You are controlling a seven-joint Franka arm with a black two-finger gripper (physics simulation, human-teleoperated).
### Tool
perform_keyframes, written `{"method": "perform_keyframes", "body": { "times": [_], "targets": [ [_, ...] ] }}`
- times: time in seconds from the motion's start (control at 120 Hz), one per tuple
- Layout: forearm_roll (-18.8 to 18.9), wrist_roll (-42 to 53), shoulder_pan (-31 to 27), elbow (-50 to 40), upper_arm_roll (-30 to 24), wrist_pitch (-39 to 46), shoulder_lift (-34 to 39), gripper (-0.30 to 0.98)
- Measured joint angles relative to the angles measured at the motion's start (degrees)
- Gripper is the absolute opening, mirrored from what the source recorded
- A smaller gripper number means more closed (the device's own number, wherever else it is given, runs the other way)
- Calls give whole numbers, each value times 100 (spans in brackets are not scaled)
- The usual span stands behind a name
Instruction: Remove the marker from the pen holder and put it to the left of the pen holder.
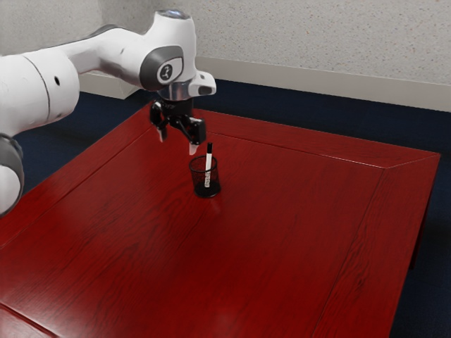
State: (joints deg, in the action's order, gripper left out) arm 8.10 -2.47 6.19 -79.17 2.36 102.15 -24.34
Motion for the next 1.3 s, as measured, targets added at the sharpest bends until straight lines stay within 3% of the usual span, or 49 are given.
{"method": "perform_keyframes", "body": {
  "times": [0.225,0.367,0.775,1.008,1.3],
  "targets": [
    [-808,-76,-279,777,-3,1161,-982,60],
    [-1072,-109,-307,941,-3,1699,-1306,48],
    [-1152,-106,-321,1033,192,2864,-1780,25],
    [-1146,-90,-337,1202,257,3122,-2057,21],
    [-1153,-73,-408,1209,250,3316,-2139,7]
  ]
}}
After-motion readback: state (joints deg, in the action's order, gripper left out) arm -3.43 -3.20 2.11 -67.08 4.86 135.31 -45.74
